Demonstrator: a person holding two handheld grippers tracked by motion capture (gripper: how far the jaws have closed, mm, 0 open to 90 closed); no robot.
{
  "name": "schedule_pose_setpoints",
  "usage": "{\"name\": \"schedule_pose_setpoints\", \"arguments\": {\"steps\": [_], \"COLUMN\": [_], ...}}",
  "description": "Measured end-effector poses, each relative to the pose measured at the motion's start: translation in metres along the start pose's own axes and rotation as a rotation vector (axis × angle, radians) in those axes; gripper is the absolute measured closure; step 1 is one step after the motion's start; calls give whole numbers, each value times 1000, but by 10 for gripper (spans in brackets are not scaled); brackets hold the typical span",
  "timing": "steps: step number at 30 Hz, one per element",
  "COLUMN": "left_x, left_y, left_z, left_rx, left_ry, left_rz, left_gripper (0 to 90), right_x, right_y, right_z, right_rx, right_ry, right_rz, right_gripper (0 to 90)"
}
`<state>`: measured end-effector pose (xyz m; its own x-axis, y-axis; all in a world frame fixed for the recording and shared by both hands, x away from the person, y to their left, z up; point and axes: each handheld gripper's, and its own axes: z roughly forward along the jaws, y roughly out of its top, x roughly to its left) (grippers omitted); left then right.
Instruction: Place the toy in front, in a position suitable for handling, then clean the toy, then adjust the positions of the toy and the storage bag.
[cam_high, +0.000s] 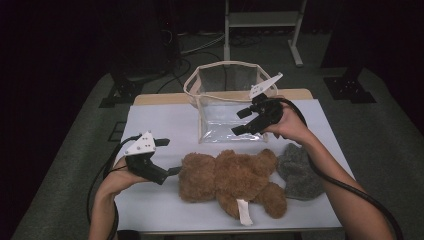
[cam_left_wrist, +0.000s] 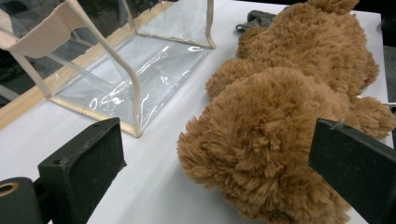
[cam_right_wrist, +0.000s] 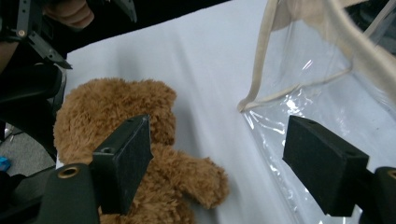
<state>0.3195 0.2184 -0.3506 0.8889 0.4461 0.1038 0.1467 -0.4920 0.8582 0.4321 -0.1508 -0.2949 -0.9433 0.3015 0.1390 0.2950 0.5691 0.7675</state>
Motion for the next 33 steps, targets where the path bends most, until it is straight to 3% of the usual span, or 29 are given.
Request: {"name": "schedule_pose_setpoints", "arguments": {"steps": [11,33], "left_x": [-3,1], "left_y": [-5,-8], "left_z": [-7,-9], "left_rx": [8,20], "left_ry": [6,8], "left_rz": [-8,-13], "left_gripper": [27,27], "right_x": [-10,-14], "right_y": [20,29], "right_z": [1,5], "right_rx": [-2,16], "right_ry": [2,23], "right_rz": [-14,-41], "right_gripper": [221,222]}}
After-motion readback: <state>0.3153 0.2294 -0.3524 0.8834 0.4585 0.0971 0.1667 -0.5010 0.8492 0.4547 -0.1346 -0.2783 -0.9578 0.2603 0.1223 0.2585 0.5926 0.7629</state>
